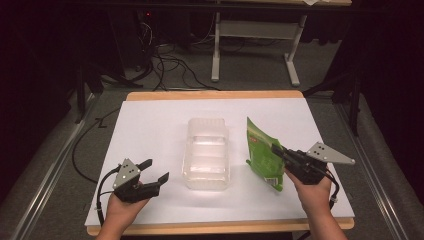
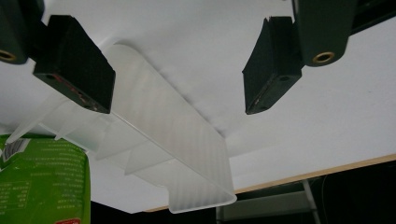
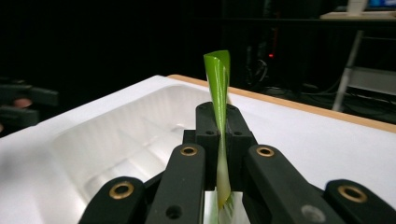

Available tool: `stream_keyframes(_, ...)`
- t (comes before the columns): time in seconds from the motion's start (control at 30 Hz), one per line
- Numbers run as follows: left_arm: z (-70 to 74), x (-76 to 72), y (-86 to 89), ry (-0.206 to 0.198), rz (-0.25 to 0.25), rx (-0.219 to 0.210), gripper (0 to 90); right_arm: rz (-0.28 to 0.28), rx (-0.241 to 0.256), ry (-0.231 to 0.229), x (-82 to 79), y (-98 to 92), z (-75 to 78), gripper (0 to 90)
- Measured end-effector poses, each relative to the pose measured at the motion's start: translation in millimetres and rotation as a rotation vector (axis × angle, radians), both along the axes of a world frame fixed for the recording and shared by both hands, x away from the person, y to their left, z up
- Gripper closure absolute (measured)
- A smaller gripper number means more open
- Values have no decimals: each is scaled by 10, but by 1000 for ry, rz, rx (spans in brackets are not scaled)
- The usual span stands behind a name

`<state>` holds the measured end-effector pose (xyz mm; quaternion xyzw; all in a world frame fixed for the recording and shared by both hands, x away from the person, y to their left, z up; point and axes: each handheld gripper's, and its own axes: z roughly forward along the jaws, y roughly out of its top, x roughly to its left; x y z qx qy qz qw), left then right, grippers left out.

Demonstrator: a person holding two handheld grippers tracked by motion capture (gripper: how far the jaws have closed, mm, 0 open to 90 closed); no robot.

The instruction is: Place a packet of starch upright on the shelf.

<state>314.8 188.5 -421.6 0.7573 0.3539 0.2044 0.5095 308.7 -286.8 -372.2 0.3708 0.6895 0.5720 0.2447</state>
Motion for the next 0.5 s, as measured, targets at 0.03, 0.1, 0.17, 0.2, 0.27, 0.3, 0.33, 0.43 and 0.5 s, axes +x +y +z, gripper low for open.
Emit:
stream_keyframes(0.03, 1, -1, 3, -1, 2, -4, 257, 14, -5, -3, -10, 31, 5, 882)
stream_keyframes(0.1, 4, -4, 10, -3, 5, -8, 258, 41, -13, -4, -48, 118, 14, 878)
stream_keyframes(0.17, 6, -8, 18, -2, 5, -8, 257, 52, -19, -1, -68, 167, 12, 871)
stream_keyframes(0.2, 7, -8, 19, -2, 4, -8, 257, 62, -12, -1, -93, 180, -9, 866)
stream_keyframes(0.27, 6, -7, 19, -2, 2, -7, 258, 67, -25, -2, -145, 193, -36, 839)
stream_keyframes(0.3, 4, -5, 18, -2, 1, -7, 258, 63, -30, -6, -166, 194, -41, 824)
stream_keyframes(0.33, 3, -4, 15, -1, 1, -9, 258, 50, -33, -6, -189, 190, -49, 805)
stream_keyframes(0.43, 6, -8, 1, -1, -3, -7, 258, 34, -30, 7, -200, 161, -94, 748)
stream_keyframes(0.5, 7, -11, -6, -2, -4, -6, 258, 5, -32, 19, -166, 148, -129, 713)
